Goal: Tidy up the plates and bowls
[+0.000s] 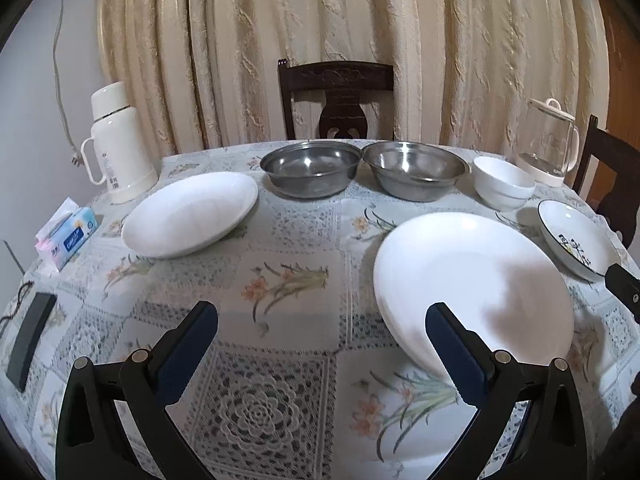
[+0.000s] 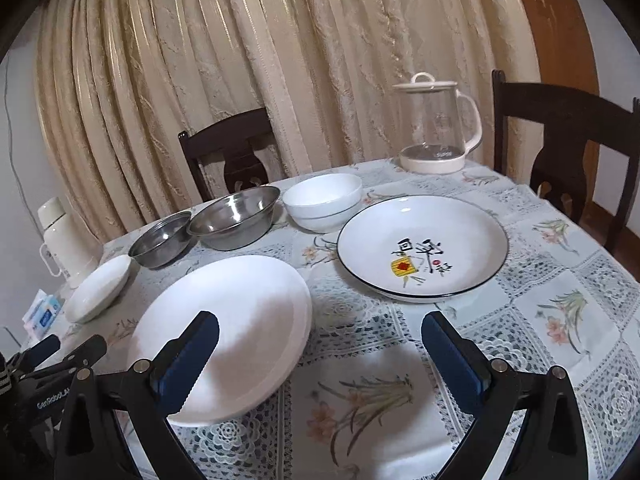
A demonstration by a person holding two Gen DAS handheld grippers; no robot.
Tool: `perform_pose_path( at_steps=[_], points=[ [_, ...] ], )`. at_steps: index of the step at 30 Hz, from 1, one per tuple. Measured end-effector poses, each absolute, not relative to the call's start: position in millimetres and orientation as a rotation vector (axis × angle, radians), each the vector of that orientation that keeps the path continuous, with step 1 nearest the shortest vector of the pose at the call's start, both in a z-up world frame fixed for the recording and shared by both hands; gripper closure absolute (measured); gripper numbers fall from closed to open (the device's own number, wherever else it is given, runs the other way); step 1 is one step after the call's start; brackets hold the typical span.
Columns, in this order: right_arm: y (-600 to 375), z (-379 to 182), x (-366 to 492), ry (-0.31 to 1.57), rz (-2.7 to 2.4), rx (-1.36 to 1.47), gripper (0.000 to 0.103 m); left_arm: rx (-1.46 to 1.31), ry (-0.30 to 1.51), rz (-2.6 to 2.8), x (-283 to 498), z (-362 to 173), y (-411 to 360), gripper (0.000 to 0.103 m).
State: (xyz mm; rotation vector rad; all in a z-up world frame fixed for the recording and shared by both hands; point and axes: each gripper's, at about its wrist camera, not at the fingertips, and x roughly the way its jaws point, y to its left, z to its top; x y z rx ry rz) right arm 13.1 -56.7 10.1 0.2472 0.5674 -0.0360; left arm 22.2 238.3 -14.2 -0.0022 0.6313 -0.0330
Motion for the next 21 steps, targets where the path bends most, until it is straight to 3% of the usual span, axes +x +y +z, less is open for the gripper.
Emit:
perform_pose_path(
  at_steps=[11, 16, 21],
  points=[
    [-53.1, -2.2, 41.0, 0.677, 0.058, 0.285, 0.004, -0.118, 0.78, -0.117, 63.5, -28.8, 249.2, 0.0],
    [-47.7, -6.9, 50.6, 0.709, 0.096, 0.279, 0.011, -0.151, 0.827, -0.161, 77.5, -38.4, 249.5, 0.009],
    [-45.2, -11.6, 60.7, 0.746, 0.128, 0.284, 0.023, -0.189, 0.851, -0.202, 87.9, -42.8, 248.6, 0.025]
  ],
)
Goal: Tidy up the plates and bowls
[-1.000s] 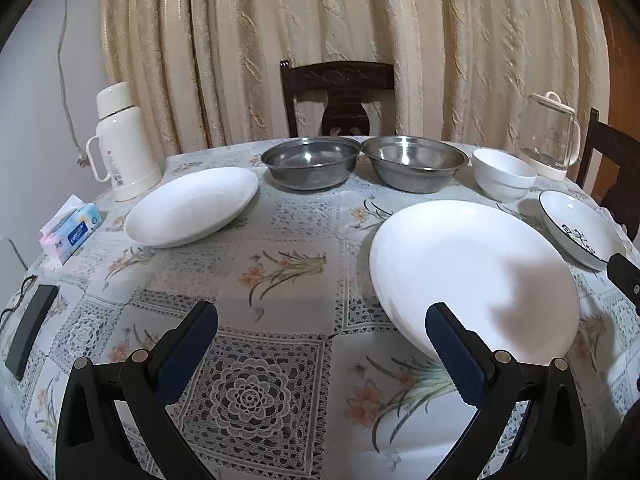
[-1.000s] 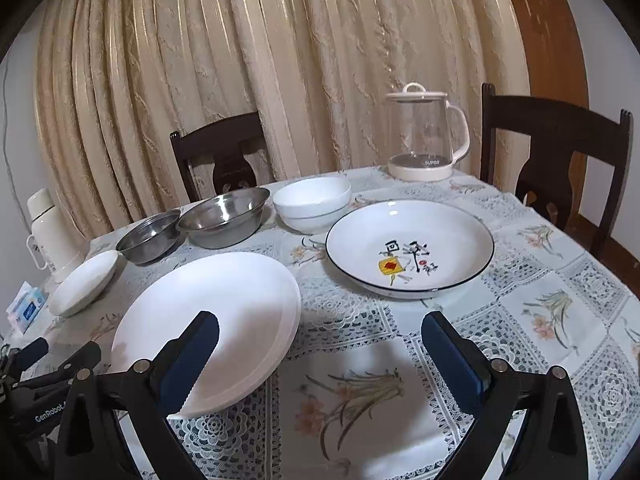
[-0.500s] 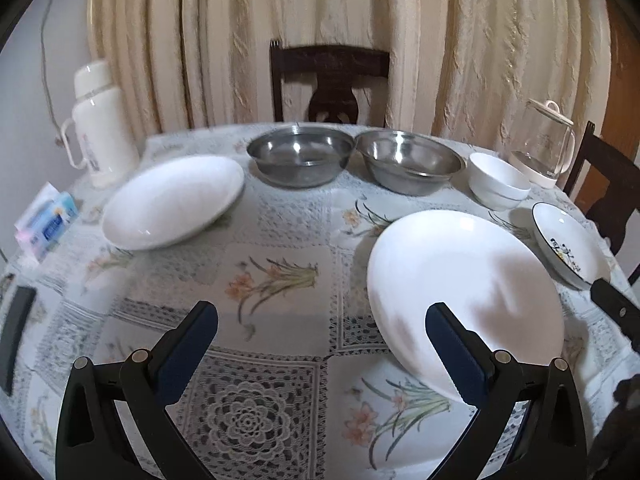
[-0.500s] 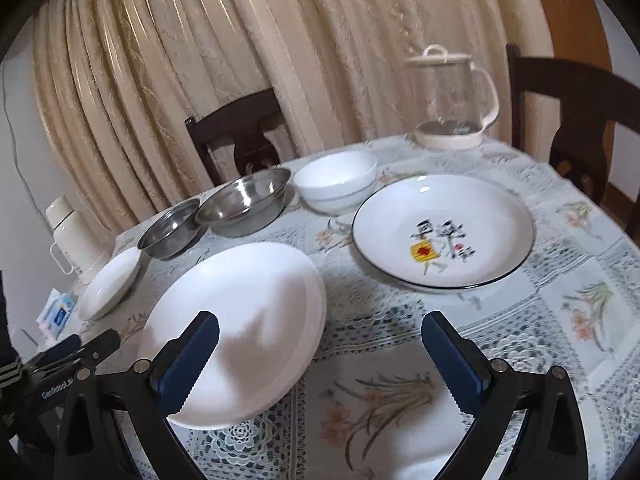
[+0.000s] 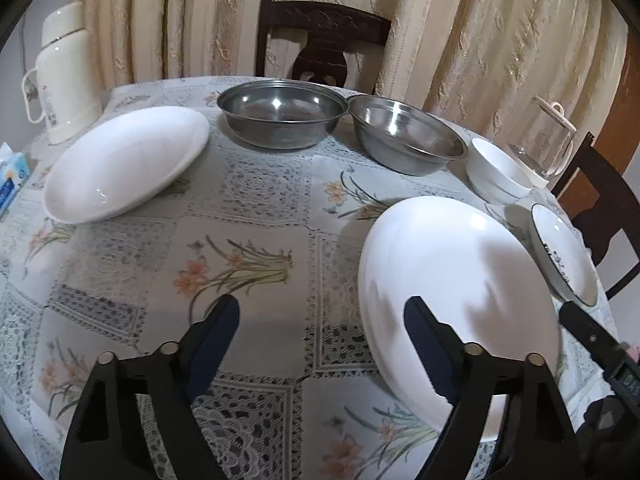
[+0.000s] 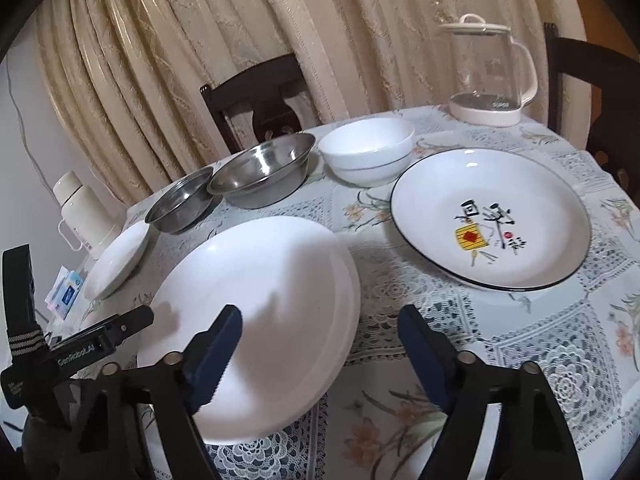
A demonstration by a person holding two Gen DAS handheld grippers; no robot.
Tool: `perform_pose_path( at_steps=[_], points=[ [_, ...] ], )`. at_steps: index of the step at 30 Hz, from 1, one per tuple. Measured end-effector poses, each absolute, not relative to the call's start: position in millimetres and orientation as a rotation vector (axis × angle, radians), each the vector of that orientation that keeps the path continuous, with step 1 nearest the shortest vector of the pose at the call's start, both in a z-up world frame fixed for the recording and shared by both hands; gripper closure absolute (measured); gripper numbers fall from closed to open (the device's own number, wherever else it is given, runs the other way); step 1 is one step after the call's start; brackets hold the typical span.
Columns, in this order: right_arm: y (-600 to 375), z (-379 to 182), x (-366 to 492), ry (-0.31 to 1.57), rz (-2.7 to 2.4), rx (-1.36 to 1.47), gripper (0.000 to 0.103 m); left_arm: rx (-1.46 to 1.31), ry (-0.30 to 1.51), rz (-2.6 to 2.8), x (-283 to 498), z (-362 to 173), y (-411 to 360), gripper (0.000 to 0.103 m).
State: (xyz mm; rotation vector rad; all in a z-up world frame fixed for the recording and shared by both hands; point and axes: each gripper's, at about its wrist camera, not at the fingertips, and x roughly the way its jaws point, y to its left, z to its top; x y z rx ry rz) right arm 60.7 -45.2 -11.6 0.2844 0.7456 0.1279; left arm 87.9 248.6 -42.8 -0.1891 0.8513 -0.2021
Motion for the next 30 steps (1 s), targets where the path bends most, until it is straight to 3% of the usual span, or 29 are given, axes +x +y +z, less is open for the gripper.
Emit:
perform_pose_path(
  at_steps=[4, 11, 30],
  points=[
    [-44.2, -14.4, 65.5, 0.763, 0.148, 0.282, 0.03, -0.214, 0.869, -0.234, 94.4, -45.1, 246.7, 0.035],
    [-47.1, -23.8, 73.9, 0.803, 0.183, 0.31, 0.045, -0.22, 0.871, -0.265, 101.1, -48.4, 240.6, 0.036],
    [-47.0, -35.1, 86.2, 0.859, 0.237, 0.334, 0.052, -0.146, 0.869, -0.368, 111.4, -53.2, 210.0, 0.048]
  ],
)
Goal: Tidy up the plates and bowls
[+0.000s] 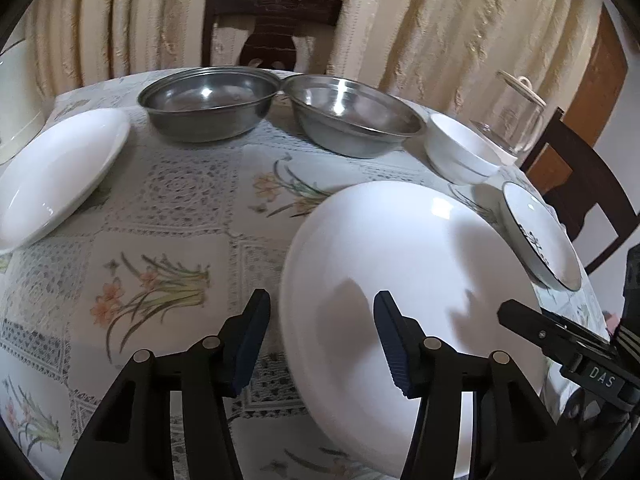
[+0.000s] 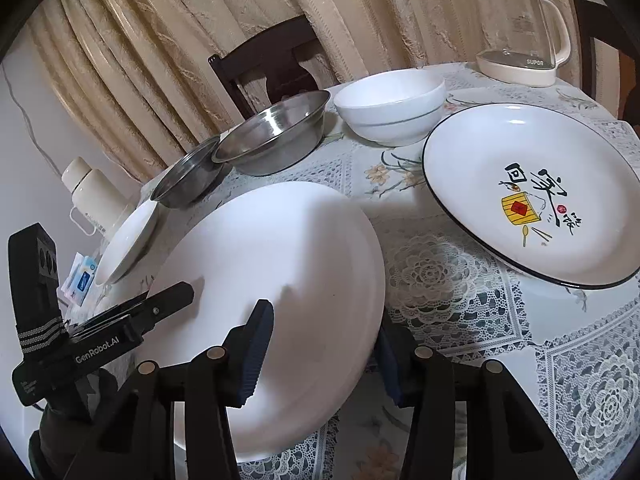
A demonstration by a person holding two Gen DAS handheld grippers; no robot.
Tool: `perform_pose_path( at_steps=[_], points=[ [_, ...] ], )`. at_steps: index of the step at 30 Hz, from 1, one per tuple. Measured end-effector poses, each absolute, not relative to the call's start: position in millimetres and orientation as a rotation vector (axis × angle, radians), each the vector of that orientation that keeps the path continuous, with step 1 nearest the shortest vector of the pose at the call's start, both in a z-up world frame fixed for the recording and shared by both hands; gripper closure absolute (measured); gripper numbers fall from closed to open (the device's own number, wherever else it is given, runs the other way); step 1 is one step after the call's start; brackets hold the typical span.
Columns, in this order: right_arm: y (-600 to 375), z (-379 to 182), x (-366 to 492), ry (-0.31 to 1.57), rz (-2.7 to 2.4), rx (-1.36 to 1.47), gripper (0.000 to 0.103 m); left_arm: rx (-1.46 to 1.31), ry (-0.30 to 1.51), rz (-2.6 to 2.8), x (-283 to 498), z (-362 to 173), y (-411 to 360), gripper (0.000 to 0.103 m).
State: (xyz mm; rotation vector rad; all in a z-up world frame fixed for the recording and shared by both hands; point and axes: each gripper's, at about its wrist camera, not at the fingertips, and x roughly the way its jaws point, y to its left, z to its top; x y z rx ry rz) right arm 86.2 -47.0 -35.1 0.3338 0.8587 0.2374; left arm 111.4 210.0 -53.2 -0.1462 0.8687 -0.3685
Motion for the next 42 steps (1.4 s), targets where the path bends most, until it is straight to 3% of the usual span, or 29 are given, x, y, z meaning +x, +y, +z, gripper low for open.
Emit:
perform_pose_path(
  at_steps=[15, 21, 25, 35, 40, 41, 42],
  points=[
    [-27.0, -24.9, 77.7, 0.813, 0.248, 0.195, 0.052, -0.146, 0.838, -0.339, 96.6, -44.7, 216.0, 0.049],
    [-19.0, -12.4, 68.0, 0.772, 0.247, 0.147, 0.052, -0.081, 0.7, -0.405, 59.0, -9.9, 212.8, 0.049],
    [-27.5, -25.6, 76.2, 0.838, 0.232, 0.205, 0.052, 0.028, 0.635, -0.391, 38.2, 5.8, 197.8, 0.049],
    [-33.1, -33.1, 72.9, 0.851, 0.244, 0.255, 0.052, -0.27, 0.875, -0.327, 79.2, -40.8, 258.1, 0.049],
    [-32.8, -33.8, 74.0, 0.855, 0.25, 0.255, 0.052, -0.31, 0.906, -0.375, 87.9, -53.2, 258.0, 0.049],
    [-32.5, -33.9, 74.3, 0.856, 0.25, 0.254, 0.052, -0.301, 0.903, -0.391, 88.2, -53.2, 254.0, 0.05],
    [-32.1, -34.0, 74.6, 0.858, 0.25, 0.252, 0.052, -0.302, 0.907, -0.407, 89.1, -53.8, 251.5, 0.057]
  ],
)
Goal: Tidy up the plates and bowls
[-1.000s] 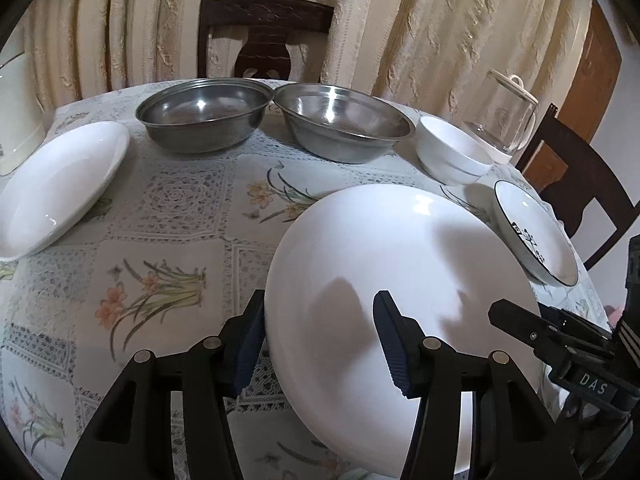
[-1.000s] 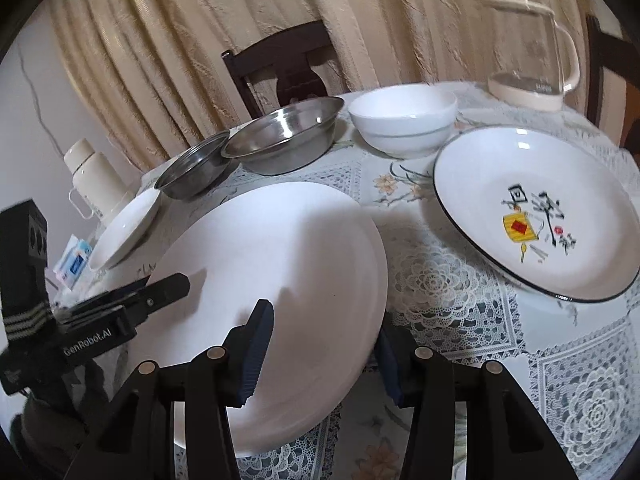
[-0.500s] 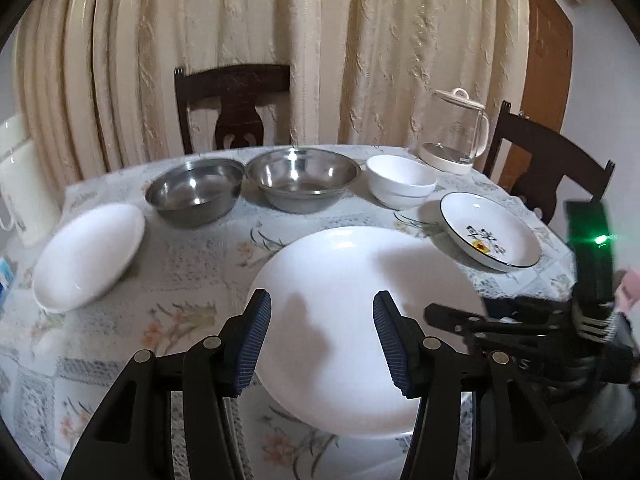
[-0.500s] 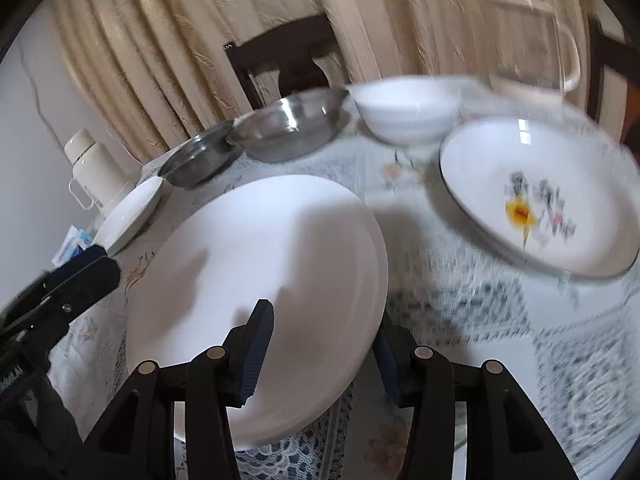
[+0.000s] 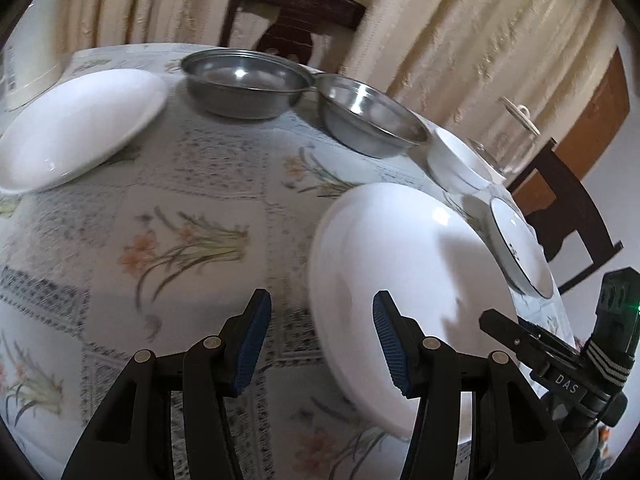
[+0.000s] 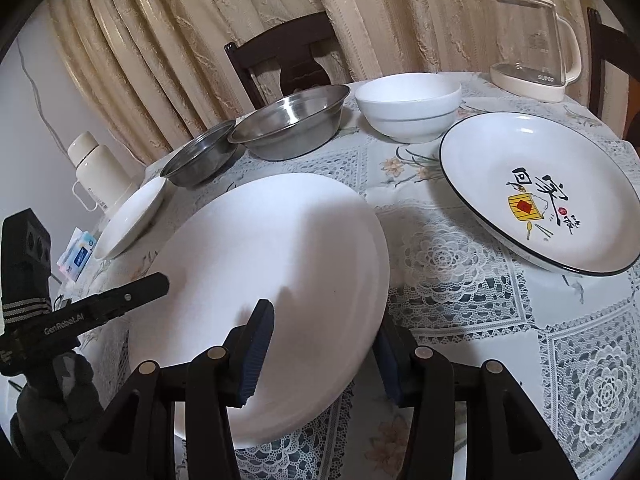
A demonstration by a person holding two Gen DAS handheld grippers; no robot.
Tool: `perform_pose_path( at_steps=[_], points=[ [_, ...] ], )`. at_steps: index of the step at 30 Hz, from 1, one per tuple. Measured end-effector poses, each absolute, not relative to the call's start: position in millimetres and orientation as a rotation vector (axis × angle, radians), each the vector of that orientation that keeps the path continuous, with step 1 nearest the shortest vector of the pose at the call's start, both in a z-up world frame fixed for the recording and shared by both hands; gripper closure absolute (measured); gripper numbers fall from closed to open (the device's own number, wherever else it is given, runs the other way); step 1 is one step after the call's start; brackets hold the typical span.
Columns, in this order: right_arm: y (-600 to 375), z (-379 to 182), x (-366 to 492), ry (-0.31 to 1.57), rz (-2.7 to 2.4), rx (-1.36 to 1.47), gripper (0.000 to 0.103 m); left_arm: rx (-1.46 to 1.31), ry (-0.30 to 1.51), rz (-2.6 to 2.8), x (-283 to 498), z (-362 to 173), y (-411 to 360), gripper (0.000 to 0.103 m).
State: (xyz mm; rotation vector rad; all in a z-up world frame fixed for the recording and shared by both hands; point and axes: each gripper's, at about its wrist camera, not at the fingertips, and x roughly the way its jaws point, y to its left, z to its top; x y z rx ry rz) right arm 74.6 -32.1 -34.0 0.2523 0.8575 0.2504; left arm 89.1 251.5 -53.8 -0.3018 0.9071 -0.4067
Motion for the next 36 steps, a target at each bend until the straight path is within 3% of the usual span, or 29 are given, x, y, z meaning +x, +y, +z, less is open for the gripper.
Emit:
perform_pose_path(
  at_steps=[1, 4, 19, 36],
  points=[
    [-31.9, -34.1, 74.6, 0.858, 0.251, 0.252, 0.052, -0.307, 0.914, -0.422, 90.9, -54.2, 249.0, 0.064],
    [-32.1, -34.8, 75.4, 0.863, 0.257, 0.257, 0.052, -0.319, 0.918, -0.442, 94.9, -54.9, 244.7, 0.065],
    [-11.5, -26.4, 64.9, 0.826, 0.288, 0.191, 0.051, -0.269, 0.829, -0.379, 74.3, -36.3, 248.2, 0.065],
    [63.6, -28.6, 49.4, 0.84, 0.417, 0.072, 0.052, -0.34, 0.819, -0.253, 36.1, -46.9, 333.6, 0.065]
  ],
)
